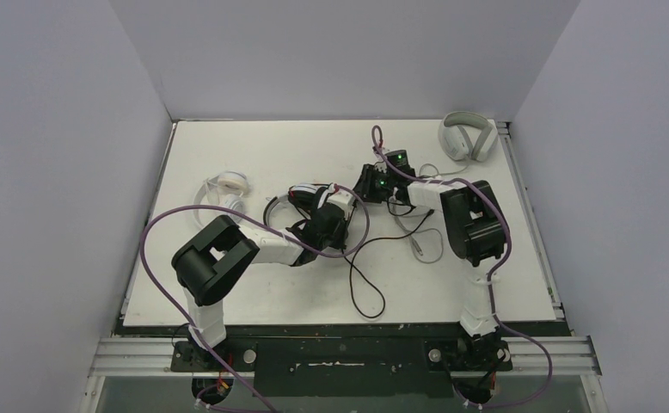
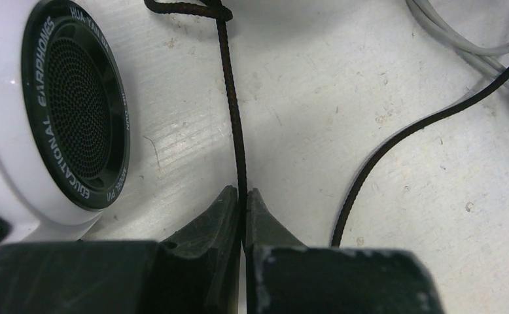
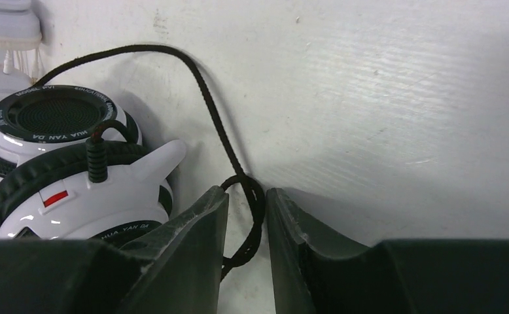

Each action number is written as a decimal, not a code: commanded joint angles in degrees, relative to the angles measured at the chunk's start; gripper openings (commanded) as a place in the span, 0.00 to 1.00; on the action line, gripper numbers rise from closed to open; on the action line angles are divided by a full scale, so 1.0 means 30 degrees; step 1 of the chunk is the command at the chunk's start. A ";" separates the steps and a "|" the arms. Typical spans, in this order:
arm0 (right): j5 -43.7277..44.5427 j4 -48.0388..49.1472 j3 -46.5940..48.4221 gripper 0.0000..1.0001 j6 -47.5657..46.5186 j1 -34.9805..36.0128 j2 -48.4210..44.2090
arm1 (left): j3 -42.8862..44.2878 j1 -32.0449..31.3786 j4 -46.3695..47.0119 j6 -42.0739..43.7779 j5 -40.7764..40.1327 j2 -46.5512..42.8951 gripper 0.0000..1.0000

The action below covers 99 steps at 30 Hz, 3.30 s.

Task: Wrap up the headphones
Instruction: Place the headphones at the center of the board, then untie the headphones cable at the center of the board.

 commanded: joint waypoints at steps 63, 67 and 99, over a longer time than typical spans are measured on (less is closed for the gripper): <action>0.1222 0.1104 -0.4028 0.00 -0.1349 0.1982 -0.5919 | -0.1919 -0.0972 0.0901 0.0217 -0.1465 -0.3836 0.27; 0.1476 0.1395 -0.4214 0.00 -0.2170 0.2140 -0.6938 | -0.1883 -0.0952 -0.0930 -0.0485 -0.1431 -0.6308 0.35; 0.0271 0.0952 -0.4604 0.01 -0.0145 0.2170 -1.0159 | -0.1184 0.4879 0.5926 -0.3852 0.8924 -0.3618 0.28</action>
